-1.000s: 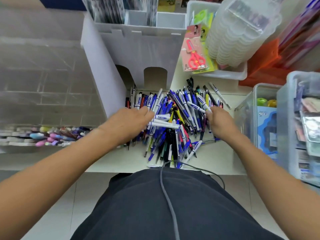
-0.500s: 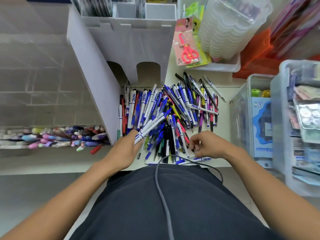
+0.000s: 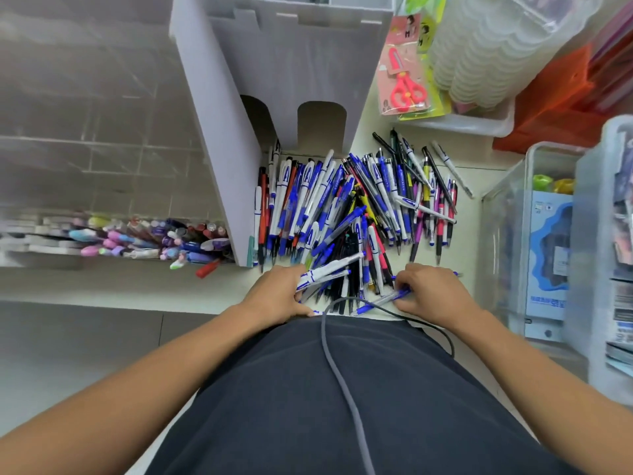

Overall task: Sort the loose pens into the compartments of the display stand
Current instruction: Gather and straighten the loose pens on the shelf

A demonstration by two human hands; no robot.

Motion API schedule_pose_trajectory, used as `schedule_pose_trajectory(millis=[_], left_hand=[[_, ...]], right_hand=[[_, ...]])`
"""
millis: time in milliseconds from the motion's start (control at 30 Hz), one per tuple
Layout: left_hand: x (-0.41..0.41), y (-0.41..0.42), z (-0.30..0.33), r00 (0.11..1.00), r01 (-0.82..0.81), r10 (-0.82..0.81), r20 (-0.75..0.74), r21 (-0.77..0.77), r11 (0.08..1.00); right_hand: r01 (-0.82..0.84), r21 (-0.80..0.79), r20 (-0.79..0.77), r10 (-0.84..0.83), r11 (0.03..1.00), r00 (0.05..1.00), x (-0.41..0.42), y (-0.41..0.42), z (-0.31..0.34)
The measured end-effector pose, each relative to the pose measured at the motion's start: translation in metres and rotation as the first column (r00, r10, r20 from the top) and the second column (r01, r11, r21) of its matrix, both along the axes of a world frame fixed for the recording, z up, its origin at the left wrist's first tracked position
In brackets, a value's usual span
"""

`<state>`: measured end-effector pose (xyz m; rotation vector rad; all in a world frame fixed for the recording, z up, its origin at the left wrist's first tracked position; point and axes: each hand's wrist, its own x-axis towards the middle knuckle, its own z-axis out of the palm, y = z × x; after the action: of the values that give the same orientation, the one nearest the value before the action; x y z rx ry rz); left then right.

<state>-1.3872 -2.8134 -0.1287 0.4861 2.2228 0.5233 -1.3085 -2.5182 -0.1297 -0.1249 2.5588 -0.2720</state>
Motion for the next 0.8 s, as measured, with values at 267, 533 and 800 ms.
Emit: schedule_pose_trajectory(millis=[267, 533, 800], left_hand=[[0.007, 0.01, -0.013, 0.981, 0.096, -0.095, -0.169, -0.003, 0.995], [-0.02, 0.004, -0.006, 0.959, 0.043, -0.008, -0.283, 0.12, 0.992], [-0.049, 0.017, 0.034, 0.891, -0.399, 0.443, -0.098, 0.296, 0.868]], right_hand=[[-0.03, 0.124, 0.015, 0.028, 0.992, 0.999, -0.01, 0.004, 0.01], [-0.05, 0.287, 0.044, 0.039, 0.957, 0.998, -0.021, 0.016, 0.033], [0.32, 0.019, -0.094, -0.317, 0.947, 0.944, -0.064, 0.041, 0.053]])
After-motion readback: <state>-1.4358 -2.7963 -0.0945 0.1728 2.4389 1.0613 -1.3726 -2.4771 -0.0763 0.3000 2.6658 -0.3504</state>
